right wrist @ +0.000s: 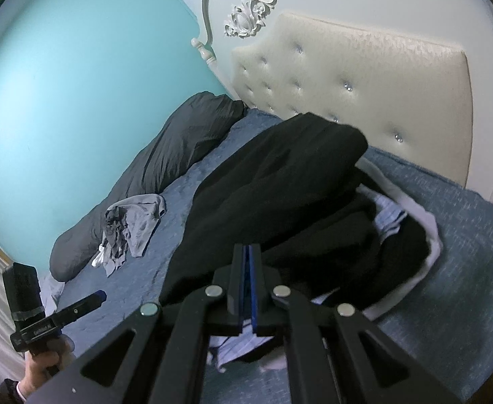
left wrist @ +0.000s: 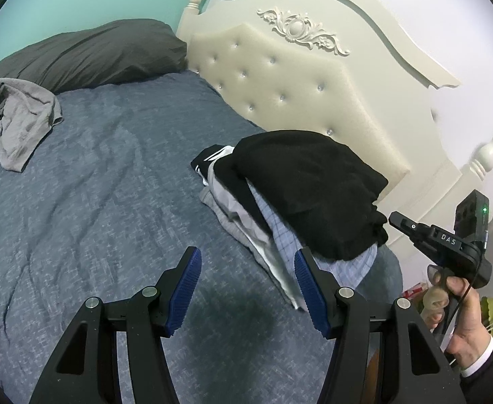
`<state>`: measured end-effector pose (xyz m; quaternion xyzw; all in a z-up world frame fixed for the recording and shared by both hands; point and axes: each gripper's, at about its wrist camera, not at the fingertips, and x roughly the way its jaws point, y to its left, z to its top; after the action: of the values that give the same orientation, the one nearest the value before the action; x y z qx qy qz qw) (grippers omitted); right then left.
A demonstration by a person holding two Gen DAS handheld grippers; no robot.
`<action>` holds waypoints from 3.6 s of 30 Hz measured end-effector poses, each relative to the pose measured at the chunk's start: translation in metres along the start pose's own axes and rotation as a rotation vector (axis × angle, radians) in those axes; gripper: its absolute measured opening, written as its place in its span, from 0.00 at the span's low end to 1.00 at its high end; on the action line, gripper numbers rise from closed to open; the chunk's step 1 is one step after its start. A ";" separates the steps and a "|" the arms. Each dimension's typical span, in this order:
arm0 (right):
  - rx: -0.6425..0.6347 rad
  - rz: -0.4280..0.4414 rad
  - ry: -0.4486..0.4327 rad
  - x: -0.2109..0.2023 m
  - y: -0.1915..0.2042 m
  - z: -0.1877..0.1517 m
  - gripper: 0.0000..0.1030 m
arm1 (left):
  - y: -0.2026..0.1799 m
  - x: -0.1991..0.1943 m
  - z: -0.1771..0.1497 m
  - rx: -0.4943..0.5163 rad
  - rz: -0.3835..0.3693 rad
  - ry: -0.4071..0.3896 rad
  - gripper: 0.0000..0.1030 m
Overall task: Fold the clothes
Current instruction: 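Open both grippers and withdraw them from the stacked sweatshirt, then grasp the black sweatshirt on top of the pile with both grippers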
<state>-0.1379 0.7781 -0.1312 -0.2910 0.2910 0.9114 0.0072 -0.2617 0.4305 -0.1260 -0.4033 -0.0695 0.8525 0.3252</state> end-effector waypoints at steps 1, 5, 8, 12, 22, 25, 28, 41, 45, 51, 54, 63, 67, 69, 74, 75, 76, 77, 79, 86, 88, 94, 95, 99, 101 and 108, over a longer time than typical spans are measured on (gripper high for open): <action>0.007 -0.001 0.003 -0.001 0.001 -0.002 0.02 | 0.000 -0.003 -0.001 0.001 -0.001 -0.002 0.60; 0.036 -0.009 0.013 -0.005 0.004 -0.006 0.02 | 0.003 -0.018 -0.004 -0.001 -0.005 -0.010 0.60; 0.055 -0.007 0.011 -0.009 0.009 -0.008 0.02 | 0.005 -0.028 -0.007 0.000 -0.004 -0.016 0.60; 0.070 0.007 0.008 -0.012 0.017 -0.010 0.02 | 0.008 -0.035 -0.011 0.004 -0.002 -0.007 0.60; 0.135 0.029 0.052 0.003 0.026 -0.031 0.02 | 0.019 -0.029 -0.020 -0.006 -0.004 0.017 0.60; 0.165 0.031 0.076 0.009 0.030 -0.033 0.03 | 0.022 -0.022 -0.017 -0.005 -0.013 0.023 0.60; 0.186 0.024 0.088 0.012 0.034 -0.034 0.12 | 0.024 -0.015 -0.012 0.002 -0.031 0.026 0.60; 0.295 -0.087 0.114 0.033 0.033 -0.028 0.41 | 0.038 0.018 0.023 0.060 -0.086 0.069 0.60; 0.318 -0.140 0.139 0.041 0.032 -0.023 0.43 | 0.042 0.032 0.037 0.058 -0.075 0.099 0.60; 0.390 -0.193 0.157 0.050 0.028 -0.022 0.44 | 0.037 0.058 0.057 0.092 -0.097 0.153 0.60; 0.429 -0.201 0.164 0.054 0.025 -0.019 0.46 | 0.033 0.072 0.069 0.107 -0.105 0.178 0.61; 0.538 -0.220 0.183 0.051 0.011 -0.009 0.46 | 0.014 0.129 0.114 0.173 -0.143 0.255 0.61; 0.530 -0.252 0.178 0.045 0.010 -0.002 0.46 | 0.006 0.153 0.132 0.197 -0.139 0.282 0.61; 0.520 -0.266 0.188 0.045 0.010 0.001 0.46 | 0.004 0.163 0.139 0.207 -0.147 0.298 0.61; 0.544 -0.283 0.202 0.047 0.000 0.004 0.46 | 0.003 0.188 0.157 0.203 -0.157 0.321 0.61; 0.555 -0.281 0.203 0.048 -0.003 0.004 0.46 | 0.002 0.193 0.159 0.206 -0.163 0.329 0.61; 0.566 -0.279 0.204 0.048 -0.006 0.004 0.46 | 0.001 0.198 0.161 0.213 -0.168 0.338 0.61; 0.578 -0.276 0.206 0.049 -0.009 0.004 0.46 | -0.001 0.202 0.163 0.221 -0.174 0.346 0.61; 0.595 -0.266 0.205 0.050 -0.014 0.006 0.46 | -0.005 0.211 0.164 0.237 -0.186 0.363 0.61; 0.610 -0.255 0.237 0.062 -0.021 0.011 0.46 | -0.011 0.234 0.163 0.252 -0.209 0.404 0.61; 0.594 -0.266 0.247 0.065 -0.021 0.014 0.46 | -0.012 0.238 0.163 0.252 -0.215 0.411 0.61; 0.571 -0.282 0.244 0.069 -0.022 0.016 0.34 | -0.019 0.243 0.161 0.274 -0.240 0.434 0.51; 0.571 -0.282 0.244 0.068 -0.021 0.015 0.29 | -0.021 0.243 0.160 0.280 -0.241 0.436 0.46; 0.541 -0.281 0.230 0.069 -0.018 0.019 0.20 | -0.028 0.241 0.159 0.299 -0.247 0.436 0.30; 0.529 -0.284 0.219 0.068 -0.016 0.021 0.18 | -0.029 0.239 0.160 0.301 -0.245 0.432 0.25; 0.457 -0.308 0.190 0.054 0.001 0.033 0.16 | -0.041 0.225 0.169 0.337 -0.238 0.410 0.19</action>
<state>-0.1999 0.7869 -0.1375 -0.4065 0.4405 0.7791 0.1834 -0.4695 0.6236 -0.1423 -0.4966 0.0935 0.7085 0.4926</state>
